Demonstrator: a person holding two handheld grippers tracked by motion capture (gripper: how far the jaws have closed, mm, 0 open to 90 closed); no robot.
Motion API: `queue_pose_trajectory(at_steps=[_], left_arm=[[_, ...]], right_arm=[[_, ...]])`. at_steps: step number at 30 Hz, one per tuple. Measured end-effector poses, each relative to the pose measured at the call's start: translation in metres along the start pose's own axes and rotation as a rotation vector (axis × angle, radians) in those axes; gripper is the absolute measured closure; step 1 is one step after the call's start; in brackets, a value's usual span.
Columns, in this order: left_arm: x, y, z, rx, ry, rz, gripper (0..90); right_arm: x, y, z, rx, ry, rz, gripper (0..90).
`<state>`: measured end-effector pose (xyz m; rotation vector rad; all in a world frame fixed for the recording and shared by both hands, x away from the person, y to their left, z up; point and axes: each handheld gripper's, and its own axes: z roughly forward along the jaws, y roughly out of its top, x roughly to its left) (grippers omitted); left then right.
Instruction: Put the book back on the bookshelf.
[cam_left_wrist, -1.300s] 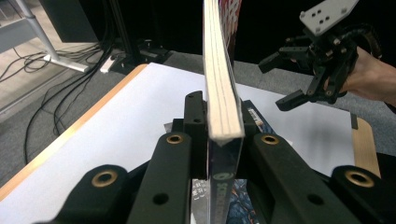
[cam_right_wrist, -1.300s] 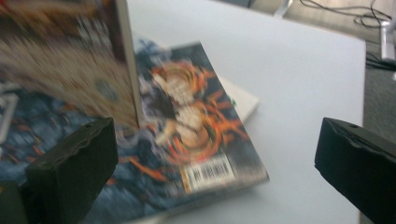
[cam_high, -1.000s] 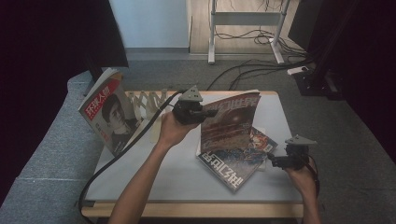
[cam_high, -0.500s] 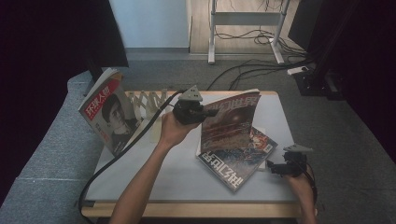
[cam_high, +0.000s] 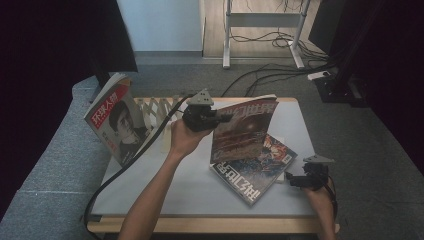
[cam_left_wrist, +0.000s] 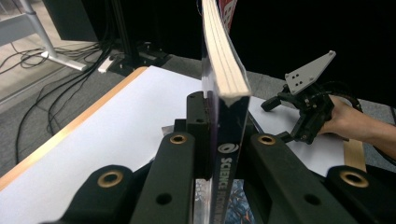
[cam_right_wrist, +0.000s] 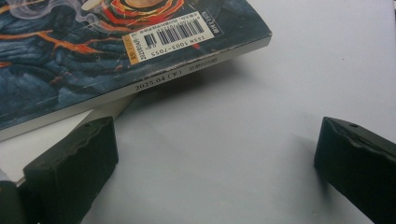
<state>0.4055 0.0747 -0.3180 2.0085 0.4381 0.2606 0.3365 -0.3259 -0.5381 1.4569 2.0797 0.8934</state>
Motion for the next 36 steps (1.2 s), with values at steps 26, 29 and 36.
queue_pose_trajectory(at_steps=[26,29,36], left_arm=[[0.003,-0.012,-0.057,-0.005,0.052,-0.063,84.4],[0.005,-0.015,-0.066,-0.015,0.063,-0.080,84.5],[0.004,-0.021,-0.091,-0.021,0.099,-0.088,84.5]], right_arm=[[0.000,0.000,0.000,0.000,0.001,0.001,0.0],[0.000,0.000,0.000,0.000,0.001,0.001,0.0],[0.000,0.000,0.000,0.000,0.001,0.001,0.0]])
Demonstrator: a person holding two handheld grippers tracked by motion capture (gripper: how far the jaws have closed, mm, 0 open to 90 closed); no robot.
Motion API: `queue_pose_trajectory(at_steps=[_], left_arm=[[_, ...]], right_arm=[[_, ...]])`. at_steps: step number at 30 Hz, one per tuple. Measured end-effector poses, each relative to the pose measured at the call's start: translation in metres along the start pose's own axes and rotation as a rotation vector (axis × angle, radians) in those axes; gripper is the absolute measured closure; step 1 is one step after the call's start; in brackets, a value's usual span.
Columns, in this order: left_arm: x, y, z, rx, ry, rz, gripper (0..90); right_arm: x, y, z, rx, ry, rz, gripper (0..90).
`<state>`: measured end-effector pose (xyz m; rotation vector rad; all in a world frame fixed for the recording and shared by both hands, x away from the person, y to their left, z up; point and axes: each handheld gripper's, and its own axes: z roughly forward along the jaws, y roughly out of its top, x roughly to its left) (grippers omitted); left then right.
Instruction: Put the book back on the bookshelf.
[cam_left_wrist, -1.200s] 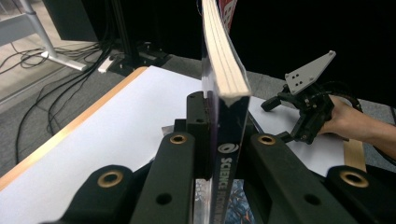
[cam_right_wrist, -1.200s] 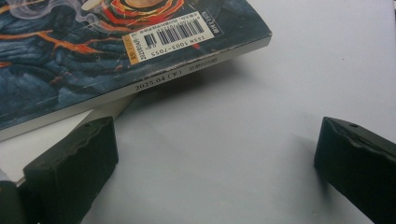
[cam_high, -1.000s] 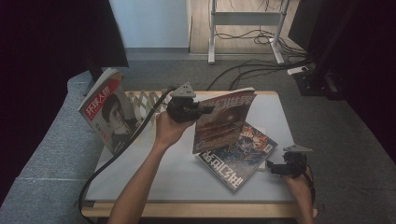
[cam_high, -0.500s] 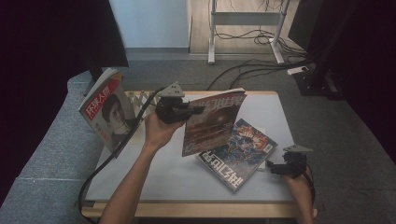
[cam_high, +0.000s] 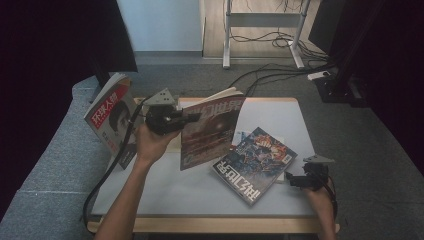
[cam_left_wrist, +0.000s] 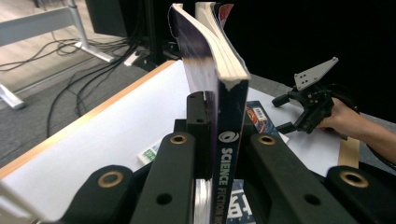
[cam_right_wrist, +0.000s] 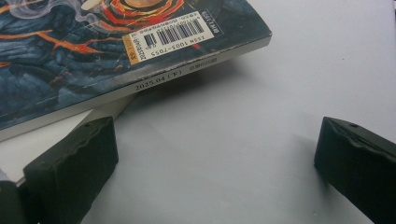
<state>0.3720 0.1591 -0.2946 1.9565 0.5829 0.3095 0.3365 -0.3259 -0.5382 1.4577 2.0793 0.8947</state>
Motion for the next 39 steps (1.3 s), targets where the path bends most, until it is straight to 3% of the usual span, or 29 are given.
queue_pose_trajectory(at_steps=[8,34,39], left_arm=[[-0.001,-0.008,-0.028,0.009,0.047,0.000,84.5],[0.030,-0.052,-0.101,-0.016,0.238,-0.106,84.5],[0.035,-0.059,-0.114,-0.030,0.244,-0.133,84.5]], right_arm=[[0.000,0.000,0.000,0.000,0.000,0.000,0.0],[0.000,0.000,0.000,0.000,-0.001,0.000,0.0],[0.000,0.000,0.000,0.000,-0.001,0.000,0.0]])
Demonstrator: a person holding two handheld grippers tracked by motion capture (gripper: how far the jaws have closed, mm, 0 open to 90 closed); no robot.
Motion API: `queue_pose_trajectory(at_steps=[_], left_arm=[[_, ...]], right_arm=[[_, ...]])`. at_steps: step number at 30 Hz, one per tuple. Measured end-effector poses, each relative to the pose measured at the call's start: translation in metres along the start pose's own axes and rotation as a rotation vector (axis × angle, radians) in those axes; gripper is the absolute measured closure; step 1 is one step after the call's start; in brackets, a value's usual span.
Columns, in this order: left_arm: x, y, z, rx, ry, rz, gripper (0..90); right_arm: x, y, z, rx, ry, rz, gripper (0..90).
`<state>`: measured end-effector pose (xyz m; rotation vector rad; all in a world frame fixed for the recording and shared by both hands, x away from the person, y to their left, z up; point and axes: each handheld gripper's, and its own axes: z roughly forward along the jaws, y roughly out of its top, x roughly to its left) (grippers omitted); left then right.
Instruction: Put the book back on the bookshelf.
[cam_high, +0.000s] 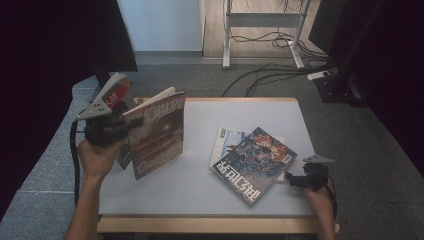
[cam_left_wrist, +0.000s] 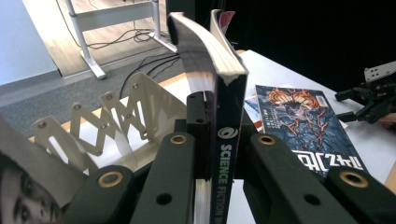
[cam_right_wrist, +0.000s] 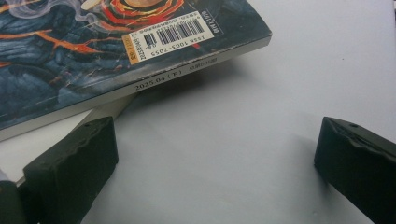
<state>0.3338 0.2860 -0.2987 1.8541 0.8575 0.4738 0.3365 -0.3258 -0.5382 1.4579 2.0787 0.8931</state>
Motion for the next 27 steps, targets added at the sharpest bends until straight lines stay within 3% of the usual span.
queue_pose_trajectory(at_steps=[4,13,27], left_arm=[[0.005,-0.004,-0.009,-0.010,-0.001,-0.018,84.5],[0.014,-0.010,-0.024,0.011,0.070,-0.022,84.5],[0.036,-0.022,-0.035,0.014,0.144,-0.081,84.5]], right_arm=[[0.000,0.000,0.000,0.000,0.000,0.000,0.0],[0.000,0.000,0.000,0.000,0.000,0.000,0.0],[0.000,0.000,0.000,0.000,-0.001,0.000,0.0]])
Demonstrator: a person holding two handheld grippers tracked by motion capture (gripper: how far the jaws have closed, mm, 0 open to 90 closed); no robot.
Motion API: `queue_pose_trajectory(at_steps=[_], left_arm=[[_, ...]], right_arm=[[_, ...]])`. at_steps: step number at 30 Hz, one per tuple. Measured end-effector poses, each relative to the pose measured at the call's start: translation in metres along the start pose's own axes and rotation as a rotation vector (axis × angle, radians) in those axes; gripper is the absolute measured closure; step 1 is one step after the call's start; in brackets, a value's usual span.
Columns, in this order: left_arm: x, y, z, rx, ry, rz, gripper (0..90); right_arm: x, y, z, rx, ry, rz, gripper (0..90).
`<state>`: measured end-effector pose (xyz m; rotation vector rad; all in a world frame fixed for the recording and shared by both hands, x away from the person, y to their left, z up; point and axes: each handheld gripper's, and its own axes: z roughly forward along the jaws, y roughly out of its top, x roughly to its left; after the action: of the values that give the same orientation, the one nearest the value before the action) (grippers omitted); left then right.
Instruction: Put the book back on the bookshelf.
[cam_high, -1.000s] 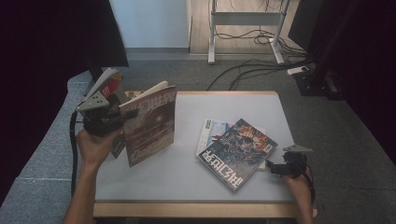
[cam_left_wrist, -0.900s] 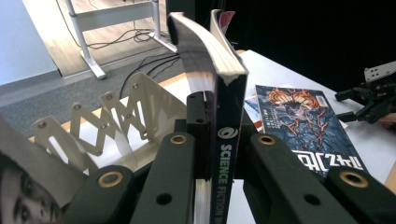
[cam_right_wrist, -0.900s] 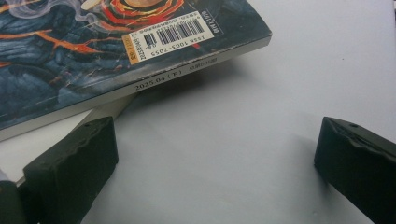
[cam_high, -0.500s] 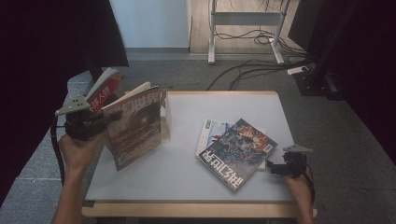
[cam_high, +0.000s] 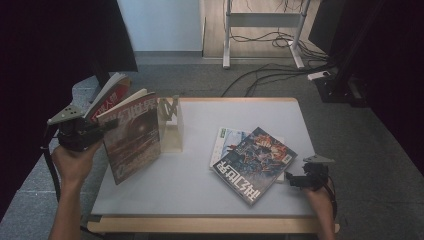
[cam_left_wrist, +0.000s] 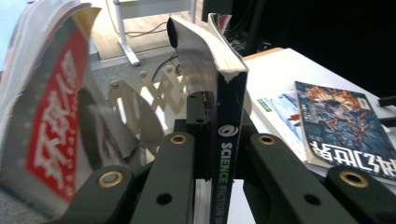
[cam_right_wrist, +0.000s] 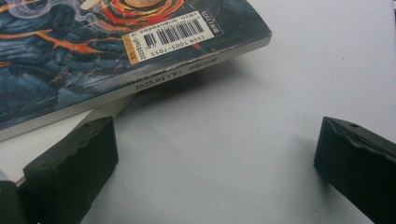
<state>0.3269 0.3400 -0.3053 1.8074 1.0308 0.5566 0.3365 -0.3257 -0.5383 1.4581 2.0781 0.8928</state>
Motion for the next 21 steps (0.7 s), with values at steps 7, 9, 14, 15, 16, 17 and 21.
queue_pose_trajectory(at_steps=[7,9,14,15,16,17,21], left_arm=[[0.006,0.001,0.006,-0.003,0.029,-0.025,84.5],[0.007,0.002,0.007,-0.006,0.037,-0.026,84.5],[0.008,0.004,0.015,-0.004,0.067,-0.028,84.4],[0.009,0.005,0.016,-0.004,0.071,-0.029,84.4],[0.009,0.005,0.018,-0.004,0.075,-0.031,84.5],[0.010,0.005,0.019,-0.004,0.080,-0.032,84.5],[0.012,0.006,0.024,-0.014,0.093,-0.043,84.5]], right_arm=[[0.000,0.000,0.000,0.000,0.000,0.000,0.0],[0.000,0.000,0.000,0.000,0.000,0.000,0.0],[0.000,0.000,0.000,0.000,0.000,0.000,0.0],[0.000,0.000,0.000,0.000,0.000,0.000,0.0],[0.000,0.000,0.000,0.000,0.000,0.000,0.0],[0.000,0.000,0.000,0.000,0.000,0.000,0.0],[0.000,0.000,0.000,0.000,0.000,0.000,0.0]])
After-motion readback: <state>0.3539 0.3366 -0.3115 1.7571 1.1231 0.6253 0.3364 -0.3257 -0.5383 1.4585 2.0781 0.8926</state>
